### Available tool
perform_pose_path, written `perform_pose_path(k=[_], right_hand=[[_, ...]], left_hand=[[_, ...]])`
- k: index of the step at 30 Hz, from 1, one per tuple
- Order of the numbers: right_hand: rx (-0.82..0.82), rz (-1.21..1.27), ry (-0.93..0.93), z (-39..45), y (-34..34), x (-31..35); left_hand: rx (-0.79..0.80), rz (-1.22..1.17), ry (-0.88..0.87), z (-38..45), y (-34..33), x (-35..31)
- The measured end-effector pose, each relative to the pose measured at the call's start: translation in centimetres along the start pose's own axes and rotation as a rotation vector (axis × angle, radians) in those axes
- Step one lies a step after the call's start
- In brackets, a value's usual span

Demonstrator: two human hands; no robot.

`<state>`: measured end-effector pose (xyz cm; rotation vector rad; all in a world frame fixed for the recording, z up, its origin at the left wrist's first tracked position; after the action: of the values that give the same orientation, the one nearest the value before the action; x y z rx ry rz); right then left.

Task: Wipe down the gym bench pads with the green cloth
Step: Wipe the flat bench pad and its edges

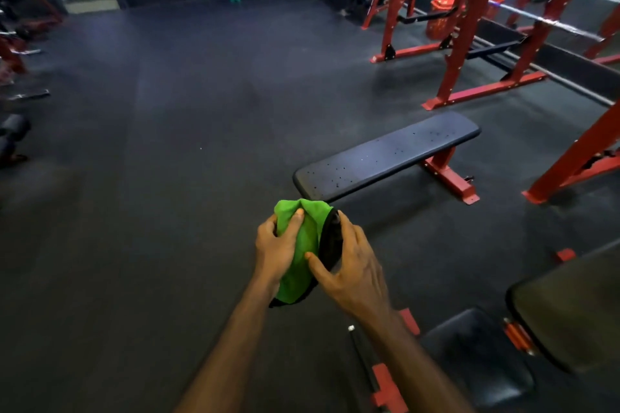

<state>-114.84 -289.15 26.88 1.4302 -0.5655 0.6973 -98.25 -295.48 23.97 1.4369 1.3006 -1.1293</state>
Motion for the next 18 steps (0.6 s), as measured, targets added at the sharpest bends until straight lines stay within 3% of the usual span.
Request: perform_pose_path(k=[9,18], right_hand=[[0.068,0.063,-0.241,9.1,-1.2,-6.9],[-0.099,0.490,-0.371,23.8,1.5,-15.3]], left_hand=[[0.079,0.023,0.149,11.0,-1.0,2.3],[0.276,0.101,0.187,26.3,-7.3,-2.1]])
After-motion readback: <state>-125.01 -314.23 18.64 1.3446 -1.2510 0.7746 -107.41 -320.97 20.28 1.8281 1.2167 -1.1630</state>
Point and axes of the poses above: each hand's wrist, its own z-axis towards the middle knuckle, its own y-axis out of the back of the hand, x = y × z, the point moved 9 cm from there along z, towards the middle knuckle, and after that the axes turned 12 degrees about x, right-handed, at the moved point
